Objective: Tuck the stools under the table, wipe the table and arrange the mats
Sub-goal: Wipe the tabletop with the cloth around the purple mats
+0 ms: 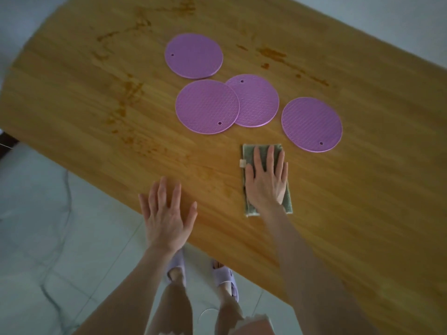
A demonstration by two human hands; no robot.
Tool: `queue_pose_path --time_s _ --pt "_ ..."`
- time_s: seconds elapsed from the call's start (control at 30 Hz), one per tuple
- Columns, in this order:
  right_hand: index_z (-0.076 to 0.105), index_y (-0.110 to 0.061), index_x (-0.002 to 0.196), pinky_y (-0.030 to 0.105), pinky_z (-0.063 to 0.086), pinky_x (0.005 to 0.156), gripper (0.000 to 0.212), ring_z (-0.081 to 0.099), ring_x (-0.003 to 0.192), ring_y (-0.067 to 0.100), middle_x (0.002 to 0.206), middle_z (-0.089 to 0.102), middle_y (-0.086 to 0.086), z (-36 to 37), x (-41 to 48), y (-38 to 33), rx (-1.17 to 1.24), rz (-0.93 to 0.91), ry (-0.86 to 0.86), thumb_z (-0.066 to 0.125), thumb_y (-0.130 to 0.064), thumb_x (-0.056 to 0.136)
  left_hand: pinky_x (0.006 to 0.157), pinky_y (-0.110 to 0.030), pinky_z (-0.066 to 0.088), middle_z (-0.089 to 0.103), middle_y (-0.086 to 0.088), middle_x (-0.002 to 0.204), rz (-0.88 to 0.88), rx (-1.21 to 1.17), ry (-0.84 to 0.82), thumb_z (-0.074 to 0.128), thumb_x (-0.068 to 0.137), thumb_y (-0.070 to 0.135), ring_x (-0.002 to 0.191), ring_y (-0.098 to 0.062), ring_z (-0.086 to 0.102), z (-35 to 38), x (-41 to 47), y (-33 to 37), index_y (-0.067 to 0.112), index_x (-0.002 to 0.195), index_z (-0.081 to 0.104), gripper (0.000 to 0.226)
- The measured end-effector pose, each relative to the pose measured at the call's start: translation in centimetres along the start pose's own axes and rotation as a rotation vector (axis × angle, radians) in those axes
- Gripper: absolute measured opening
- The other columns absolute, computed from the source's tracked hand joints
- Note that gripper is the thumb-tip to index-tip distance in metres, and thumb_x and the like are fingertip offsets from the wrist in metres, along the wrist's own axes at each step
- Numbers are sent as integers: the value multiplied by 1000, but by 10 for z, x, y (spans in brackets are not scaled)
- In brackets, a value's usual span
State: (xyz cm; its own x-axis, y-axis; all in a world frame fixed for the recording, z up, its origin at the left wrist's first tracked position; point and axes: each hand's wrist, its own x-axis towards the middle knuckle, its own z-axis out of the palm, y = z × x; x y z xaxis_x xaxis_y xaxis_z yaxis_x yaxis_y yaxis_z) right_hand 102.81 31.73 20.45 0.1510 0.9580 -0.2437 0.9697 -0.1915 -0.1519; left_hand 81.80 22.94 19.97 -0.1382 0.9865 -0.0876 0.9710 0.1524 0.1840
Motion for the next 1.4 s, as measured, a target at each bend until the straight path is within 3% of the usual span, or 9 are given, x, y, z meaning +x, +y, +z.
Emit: queue_pose_path --time_s 0.1,0.23,0.3,0.47,0.67,0.9,1.1,1.3,1.4 --pt "-4 -31 151 43 -10 117 55 -16 145 31 160 -12 4 2 13 -38 13 -11 16 12 -47 100 112 -60 12 35 -20 147 37 -8 -7 31 86 60 136 -37 25 -1 11 -10 13 139 43 72" --pt "9 -32 151 39 -5 117 56 -3 147 30 160 2 3 14 -20 -44 7 -133 62 13 -49 98 113 -58 9 35 -19 147 73 -14 -41 29 87 61 137 -37 25 -1 11 -13 13 139 43 72" --pt "16 -32 151 40 -1 118 58 2 147 28 160 7 2 13 -24 -39 16 -74 65 13 -51 97 112 -57 8 35 -19 148 88 -14 -49 29 88 60 137 -36 24 -3 13 -15 13 140 42 72" --pt "0 -32 151 41 -10 117 55 -15 145 28 160 -10 3 5 20 -73 53 197 35 13 -48 100 112 -56 9 38 -18 146 139 -77 -43 31 90 56 137 -34 26 -8 13 -23 15 139 44 65" --pt "5 -33 151 36 -9 116 59 -6 147 28 160 1 1 17 -15 -83 21 31 58 8 -53 96 113 -56 6 38 -17 146 207 -40 -29 29 90 56 136 -34 27 -17 49 -51 14 137 46 65" --pt "2 -32 151 41 -8 118 56 -12 146 28 160 -7 3 15 3 -92 63 302 71 14 -48 100 111 -60 13 35 -19 146 279 -23 -37 31 89 55 134 -36 29 -15 63 -66 12 137 45 65" --pt "13 -31 150 38 -2 117 55 6 146 30 159 12 3 33 -43 -116 56 110 106 18 -49 98 110 -64 13 37 -20 144 318 3 -46 35 87 56 135 -38 28 -13 63 -70 11 135 46 67" --pt "1 -32 151 40 -8 118 56 -11 146 27 160 -6 3 22 -14 -96 77 365 74 12 -50 99 111 -64 12 39 -19 144 330 -1 -44 35 88 54 135 -38 27 -14 64 -68 12 134 47 63" --pt "4 -30 151 41 -9 117 57 -10 146 31 160 -4 5 26 -11 -119 96 319 106 12 -50 98 111 -64 12 39 -20 143 326 2 -38 36 88 53 135 -38 28 -12 63 -70 12 134 48 63"
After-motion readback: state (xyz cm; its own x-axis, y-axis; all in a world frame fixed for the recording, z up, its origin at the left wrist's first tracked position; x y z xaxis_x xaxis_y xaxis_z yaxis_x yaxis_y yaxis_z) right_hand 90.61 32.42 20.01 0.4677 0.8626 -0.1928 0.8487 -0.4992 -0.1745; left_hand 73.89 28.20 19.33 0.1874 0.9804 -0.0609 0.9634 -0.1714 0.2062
